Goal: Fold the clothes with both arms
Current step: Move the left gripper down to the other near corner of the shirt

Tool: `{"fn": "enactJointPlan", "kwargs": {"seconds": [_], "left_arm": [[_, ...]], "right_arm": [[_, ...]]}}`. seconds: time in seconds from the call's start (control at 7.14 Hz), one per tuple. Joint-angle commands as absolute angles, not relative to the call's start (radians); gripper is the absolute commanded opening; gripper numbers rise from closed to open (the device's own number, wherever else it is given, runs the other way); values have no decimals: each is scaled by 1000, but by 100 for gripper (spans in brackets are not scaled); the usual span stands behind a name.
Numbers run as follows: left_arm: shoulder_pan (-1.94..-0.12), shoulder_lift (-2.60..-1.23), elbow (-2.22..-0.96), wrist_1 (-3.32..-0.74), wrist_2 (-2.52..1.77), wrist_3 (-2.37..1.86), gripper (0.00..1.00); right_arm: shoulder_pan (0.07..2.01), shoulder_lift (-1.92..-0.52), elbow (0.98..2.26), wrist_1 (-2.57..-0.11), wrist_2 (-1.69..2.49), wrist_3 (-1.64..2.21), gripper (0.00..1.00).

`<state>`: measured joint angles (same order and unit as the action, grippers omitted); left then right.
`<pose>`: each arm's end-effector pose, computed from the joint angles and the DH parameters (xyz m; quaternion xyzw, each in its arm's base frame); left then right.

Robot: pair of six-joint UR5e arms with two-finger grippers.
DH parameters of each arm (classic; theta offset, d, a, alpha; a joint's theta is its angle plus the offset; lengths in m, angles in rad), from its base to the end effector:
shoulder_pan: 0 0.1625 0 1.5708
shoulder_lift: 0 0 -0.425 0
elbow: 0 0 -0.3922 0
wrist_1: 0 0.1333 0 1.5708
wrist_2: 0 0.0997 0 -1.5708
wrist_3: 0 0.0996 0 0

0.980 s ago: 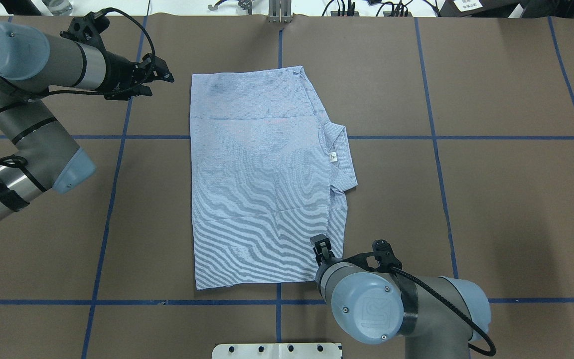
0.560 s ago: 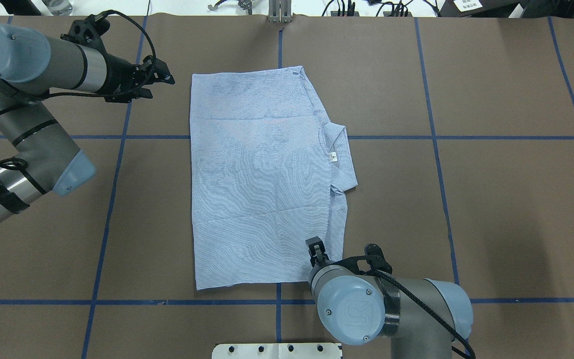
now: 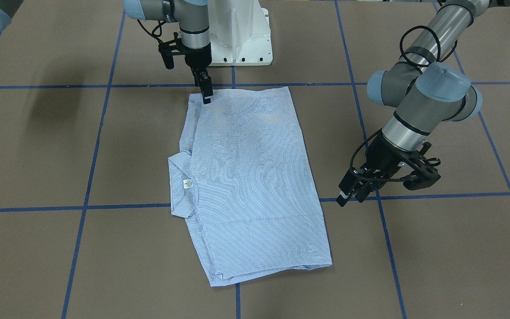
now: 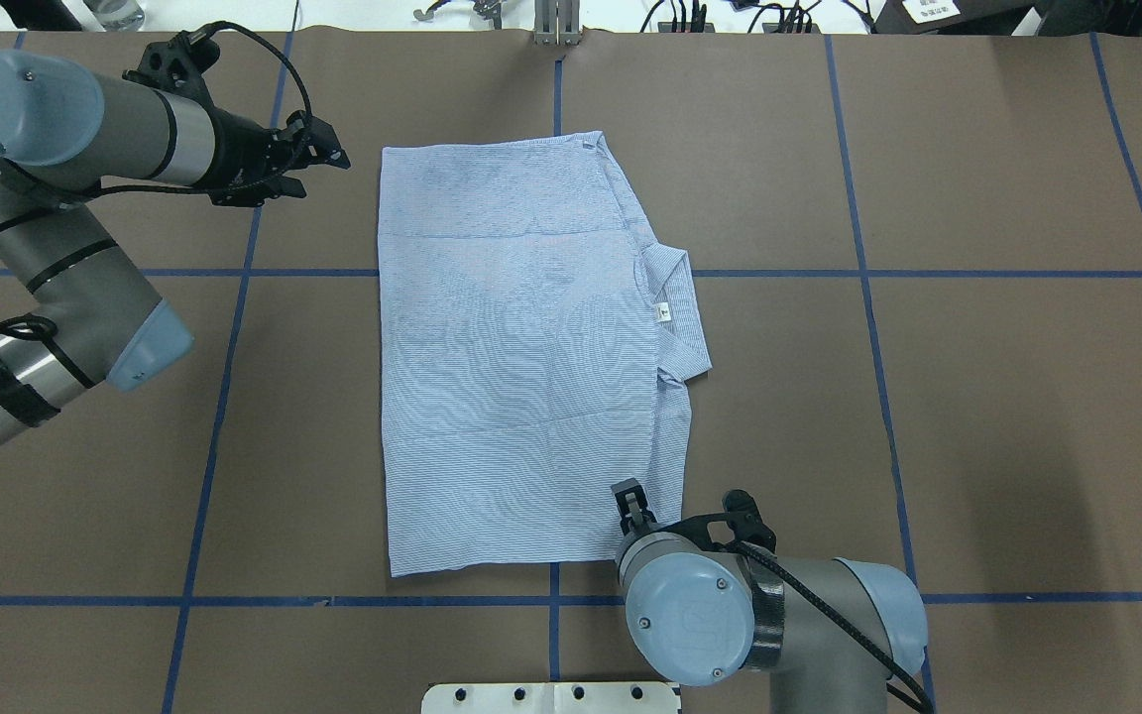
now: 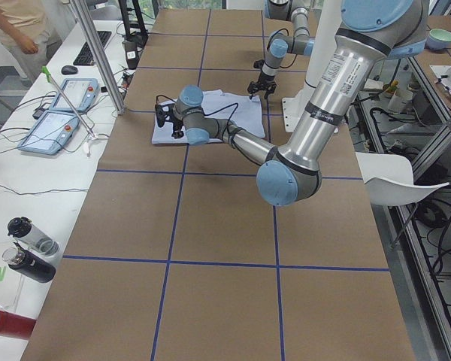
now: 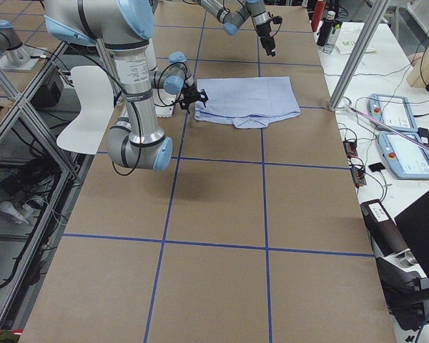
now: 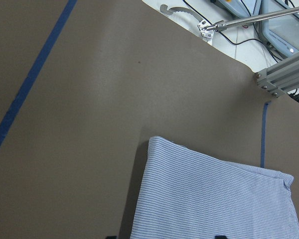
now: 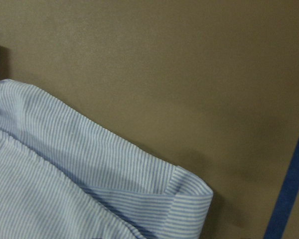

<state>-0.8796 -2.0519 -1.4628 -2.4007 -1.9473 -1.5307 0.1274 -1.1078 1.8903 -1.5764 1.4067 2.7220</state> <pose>0.3616 -0.5888 0.3366 0.1084 0.5666 -0.2334 0.7828 -0.5840 -0.2256 0.2664 -0.1188 -0.3662 0.5752 0.7217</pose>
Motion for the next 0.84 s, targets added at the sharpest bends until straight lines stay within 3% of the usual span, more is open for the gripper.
{"fn": "enactJointPlan", "kwargs": {"seconds": [0.0, 0.42, 0.56, 0.7], "left_arm": [[-879, -2051, -1463, -2401, -1947, -1532, 73], [-879, -2051, -1463, -2401, -1947, -1532, 73], [-879, -2051, -1463, -2401, -1947, -1532, 73], [-877, -2043, -1463, -2401, -1947, -1532, 73]], "right_arm": [[127, -1108, 1884, -1575, 1407, 2718, 92], [127, -1088, 1865, -1574, 1407, 2715, 82], [127, -1086, 1862, -1574, 1407, 2717, 56], [127, -1086, 1864, -1574, 1407, 2718, 8]]}}
